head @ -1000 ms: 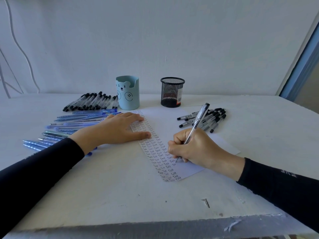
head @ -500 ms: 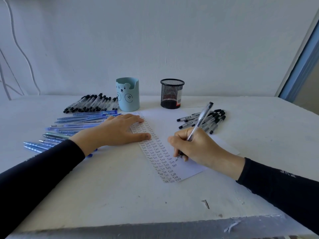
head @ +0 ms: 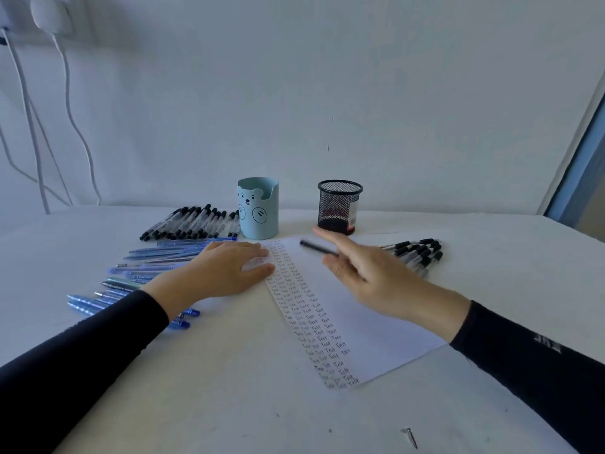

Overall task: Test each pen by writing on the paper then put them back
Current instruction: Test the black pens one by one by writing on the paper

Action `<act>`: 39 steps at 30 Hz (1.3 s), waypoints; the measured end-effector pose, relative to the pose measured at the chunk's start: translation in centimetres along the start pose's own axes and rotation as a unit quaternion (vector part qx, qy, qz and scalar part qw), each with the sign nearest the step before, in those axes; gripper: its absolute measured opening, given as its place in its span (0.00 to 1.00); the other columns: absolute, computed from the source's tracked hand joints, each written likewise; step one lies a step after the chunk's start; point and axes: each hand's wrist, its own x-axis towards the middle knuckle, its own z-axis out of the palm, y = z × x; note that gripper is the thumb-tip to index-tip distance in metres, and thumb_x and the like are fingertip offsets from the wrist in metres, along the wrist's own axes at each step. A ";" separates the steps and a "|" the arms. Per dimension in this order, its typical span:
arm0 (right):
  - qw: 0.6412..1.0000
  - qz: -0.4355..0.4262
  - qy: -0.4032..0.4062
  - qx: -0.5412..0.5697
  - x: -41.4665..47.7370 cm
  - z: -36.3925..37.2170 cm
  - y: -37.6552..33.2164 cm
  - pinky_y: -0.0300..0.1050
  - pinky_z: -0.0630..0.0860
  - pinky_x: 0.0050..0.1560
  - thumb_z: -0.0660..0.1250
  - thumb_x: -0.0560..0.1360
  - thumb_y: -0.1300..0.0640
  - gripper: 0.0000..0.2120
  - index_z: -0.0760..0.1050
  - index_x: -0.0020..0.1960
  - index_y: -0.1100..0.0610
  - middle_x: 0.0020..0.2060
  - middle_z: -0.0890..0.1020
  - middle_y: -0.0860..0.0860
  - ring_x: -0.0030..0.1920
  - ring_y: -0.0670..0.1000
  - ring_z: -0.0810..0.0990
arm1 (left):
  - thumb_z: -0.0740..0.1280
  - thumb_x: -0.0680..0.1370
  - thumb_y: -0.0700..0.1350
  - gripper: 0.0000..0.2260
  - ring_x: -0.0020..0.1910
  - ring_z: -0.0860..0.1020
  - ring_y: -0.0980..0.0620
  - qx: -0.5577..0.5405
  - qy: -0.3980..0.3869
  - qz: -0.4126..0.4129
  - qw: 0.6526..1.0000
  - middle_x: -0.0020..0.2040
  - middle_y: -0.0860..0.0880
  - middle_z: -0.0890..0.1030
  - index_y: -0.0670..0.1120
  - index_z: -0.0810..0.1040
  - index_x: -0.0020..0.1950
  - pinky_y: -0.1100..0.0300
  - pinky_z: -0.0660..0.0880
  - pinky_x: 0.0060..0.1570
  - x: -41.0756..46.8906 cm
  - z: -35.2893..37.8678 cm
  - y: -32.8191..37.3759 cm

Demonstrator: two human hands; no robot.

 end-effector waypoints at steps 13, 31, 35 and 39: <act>0.994 -0.099 -0.048 -0.029 -0.6 2.6 1.4 0.41 0.73 0.44 0.60 0.82 0.47 0.16 0.79 0.62 0.53 0.51 0.71 0.44 0.41 0.40 0.72 | 0.52 0.78 0.66 0.27 0.75 0.61 0.54 0.022 -0.022 -0.009 0.999 0.75 0.56 0.65 0.56 0.65 0.75 0.50 0.53 0.74 0.1 -0.3 0.3; 0.982 0.069 -0.058 -0.167 0.0 -3.5 8.7 0.46 0.65 0.60 0.69 0.77 0.48 0.08 0.83 0.55 0.41 0.51 0.74 0.38 0.53 0.46 0.64 | 0.57 0.68 0.76 0.25 0.68 0.59 0.65 -0.068 0.095 0.239 0.964 0.65 0.72 0.68 0.66 0.81 0.55 0.57 0.50 0.68 -0.8 0.6 3.7; 0.991 0.064 0.001 -0.115 -0.1 -3.0 8.3 0.49 0.71 0.56 0.64 0.80 0.53 0.06 0.77 0.55 0.48 0.51 0.79 0.45 0.54 0.52 0.75 | 0.71 0.74 0.56 0.12 0.51 0.77 0.63 -0.151 0.164 0.304 0.926 0.55 0.61 0.79 0.51 0.85 0.52 0.61 0.77 0.54 -0.3 1.2 4.0; 0.994 0.083 0.061 0.025 0.0 -3.5 6.2 0.44 0.73 0.43 0.52 0.83 0.49 0.05 0.63 0.58 0.44 0.47 0.78 0.50 0.43 0.49 0.77 | 0.73 0.75 0.43 0.06 0.40 0.79 0.63 -0.211 0.366 0.195 0.885 0.50 0.57 0.81 0.45 0.85 0.51 0.72 0.76 0.46 0.8 -2.4 1.7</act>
